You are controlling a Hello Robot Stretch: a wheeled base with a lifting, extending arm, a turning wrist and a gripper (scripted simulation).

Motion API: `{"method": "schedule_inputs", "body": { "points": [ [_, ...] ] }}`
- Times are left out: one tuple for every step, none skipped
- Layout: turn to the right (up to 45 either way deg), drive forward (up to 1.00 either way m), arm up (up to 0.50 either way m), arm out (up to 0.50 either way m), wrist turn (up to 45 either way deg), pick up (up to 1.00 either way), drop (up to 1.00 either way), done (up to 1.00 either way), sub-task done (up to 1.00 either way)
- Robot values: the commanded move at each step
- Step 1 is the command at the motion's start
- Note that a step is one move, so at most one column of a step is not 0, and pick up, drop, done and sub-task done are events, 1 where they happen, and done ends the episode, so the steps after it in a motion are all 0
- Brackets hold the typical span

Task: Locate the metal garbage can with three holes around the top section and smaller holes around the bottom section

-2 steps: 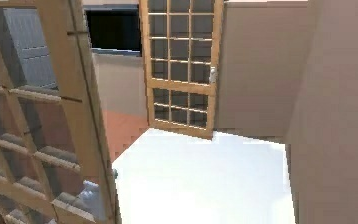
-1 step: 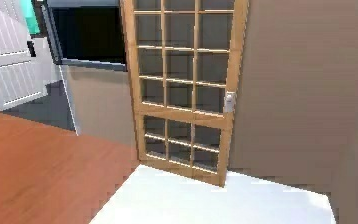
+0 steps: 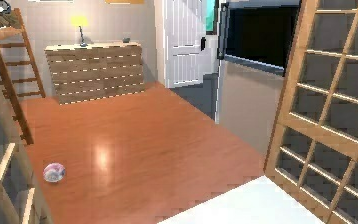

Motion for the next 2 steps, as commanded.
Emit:
{"method": "schedule_inputs", "body": {
  "points": [
    [0.0, 1.0, 0.0, 0.0, 0.0, 0.0, 0.0, 0.0, 0.0],
    [-3.0, 0.0, 0.0, 0.0, 0.0, 0.0, 0.0, 0.0, 0.0]
  ]
}}
